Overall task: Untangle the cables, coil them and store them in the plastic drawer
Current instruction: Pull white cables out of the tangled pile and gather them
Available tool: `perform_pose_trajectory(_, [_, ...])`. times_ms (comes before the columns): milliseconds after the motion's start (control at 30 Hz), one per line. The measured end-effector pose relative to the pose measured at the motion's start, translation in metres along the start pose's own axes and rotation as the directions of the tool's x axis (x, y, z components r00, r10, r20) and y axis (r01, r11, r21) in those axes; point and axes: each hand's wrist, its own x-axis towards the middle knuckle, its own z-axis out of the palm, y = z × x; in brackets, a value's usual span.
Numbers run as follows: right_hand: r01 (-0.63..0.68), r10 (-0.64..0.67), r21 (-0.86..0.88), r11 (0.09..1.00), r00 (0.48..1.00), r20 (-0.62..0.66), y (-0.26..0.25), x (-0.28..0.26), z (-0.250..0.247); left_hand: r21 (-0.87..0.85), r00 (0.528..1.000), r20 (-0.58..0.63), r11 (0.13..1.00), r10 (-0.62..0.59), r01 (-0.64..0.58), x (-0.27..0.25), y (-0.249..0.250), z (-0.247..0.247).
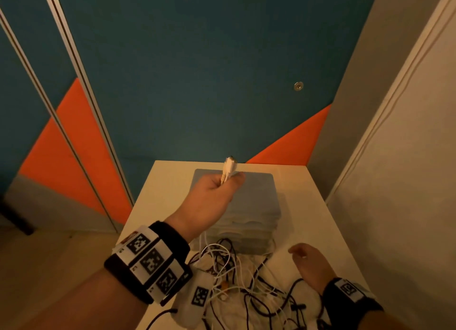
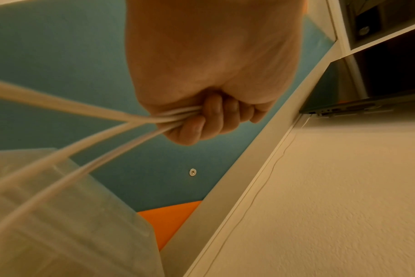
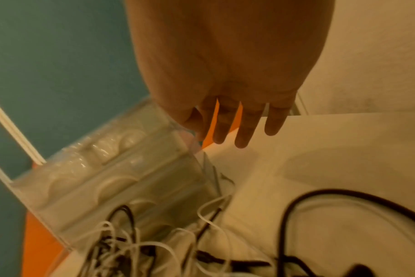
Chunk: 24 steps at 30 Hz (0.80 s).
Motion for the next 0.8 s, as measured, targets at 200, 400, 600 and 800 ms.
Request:
perform_pose_trajectory(200, [-0.051, 0.058, -0.138, 0.989, 0.997, 0.052, 0.018, 0.016, 0.032, -0.048, 0.999, 0.024, 0.998, -0.037, 0.038, -0.005, -0.009, 0.005])
perform_pose_trajectory(400, [0.080, 0.005, -0.398, 0.914, 0.978, 0.209, 0.010, 0.023, 0.066, -0.106, 0.999, 0.021, 0.994, -0.035, 0.037, -0.009, -0.013, 0.004])
perform_pose_trajectory(600, [0.082, 0.047, -0.492, 0.867, 0.969, 0.244, 0.015, 0.020, 0.089, -0.119, 0.999, 0.022, 0.992, -0.049, 0.051, -0.014, -0.020, -0.002])
perform_pose_trajectory(800, [0.068, -0.063, -0.046, 0.997, 0.993, 0.099, 0.005, 0.014, 0.080, -0.131, 0.996, 0.033, 0.988, -0.083, 0.086, -0.013, -0.023, -0.006])
